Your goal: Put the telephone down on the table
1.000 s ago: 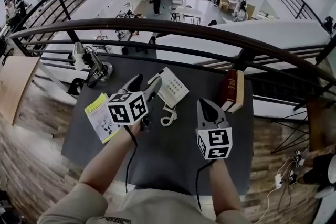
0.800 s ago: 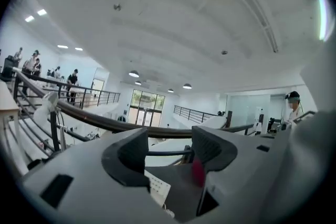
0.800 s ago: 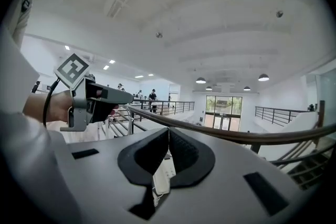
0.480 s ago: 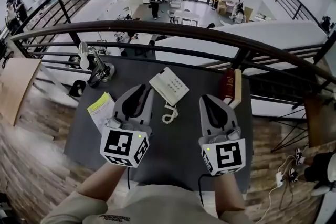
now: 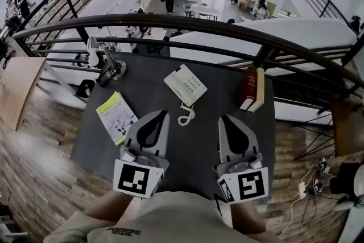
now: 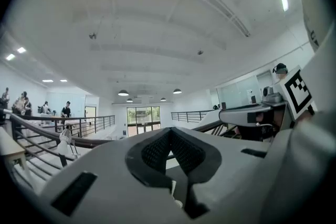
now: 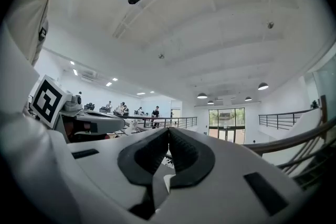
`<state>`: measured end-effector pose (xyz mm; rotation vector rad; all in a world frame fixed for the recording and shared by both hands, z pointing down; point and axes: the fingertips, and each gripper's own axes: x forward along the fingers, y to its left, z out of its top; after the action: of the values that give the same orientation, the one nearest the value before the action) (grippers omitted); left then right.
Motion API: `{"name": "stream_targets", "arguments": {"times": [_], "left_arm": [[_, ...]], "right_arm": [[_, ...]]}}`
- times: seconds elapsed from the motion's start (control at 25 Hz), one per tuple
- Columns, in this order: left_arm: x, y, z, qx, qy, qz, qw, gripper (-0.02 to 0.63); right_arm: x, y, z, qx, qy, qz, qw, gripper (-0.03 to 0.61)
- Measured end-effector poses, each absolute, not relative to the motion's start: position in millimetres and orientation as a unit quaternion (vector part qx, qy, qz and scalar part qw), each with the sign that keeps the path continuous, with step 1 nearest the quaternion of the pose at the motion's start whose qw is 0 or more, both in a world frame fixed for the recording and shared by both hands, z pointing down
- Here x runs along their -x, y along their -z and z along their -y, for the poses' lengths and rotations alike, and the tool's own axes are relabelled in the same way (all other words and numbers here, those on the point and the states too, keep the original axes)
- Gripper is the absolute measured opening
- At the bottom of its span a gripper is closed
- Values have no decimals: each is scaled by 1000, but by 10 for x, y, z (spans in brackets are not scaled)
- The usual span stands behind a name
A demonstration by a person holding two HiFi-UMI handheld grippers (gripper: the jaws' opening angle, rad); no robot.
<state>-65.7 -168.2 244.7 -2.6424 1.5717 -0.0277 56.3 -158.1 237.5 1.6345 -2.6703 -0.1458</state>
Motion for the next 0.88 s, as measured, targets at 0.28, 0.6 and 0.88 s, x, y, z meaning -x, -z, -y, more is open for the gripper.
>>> {"name": "stream_targets", "arguments": {"times": [0.28, 0.6, 0.88], "left_arm": [[712, -2751, 1647, 855, 32, -517, 15, 6], [757, -2808, 1593, 852, 41, -521, 24, 5], [787, -2824, 1562, 853, 42, -519, 22, 5]], "right_arm": [[-459, -2748, 1444, -500, 17, 865, 29, 3], [-359, -2798, 1427, -516, 63, 852, 55, 2], [-332, -2740, 1392, -520, 62, 851, 48, 3]]}}
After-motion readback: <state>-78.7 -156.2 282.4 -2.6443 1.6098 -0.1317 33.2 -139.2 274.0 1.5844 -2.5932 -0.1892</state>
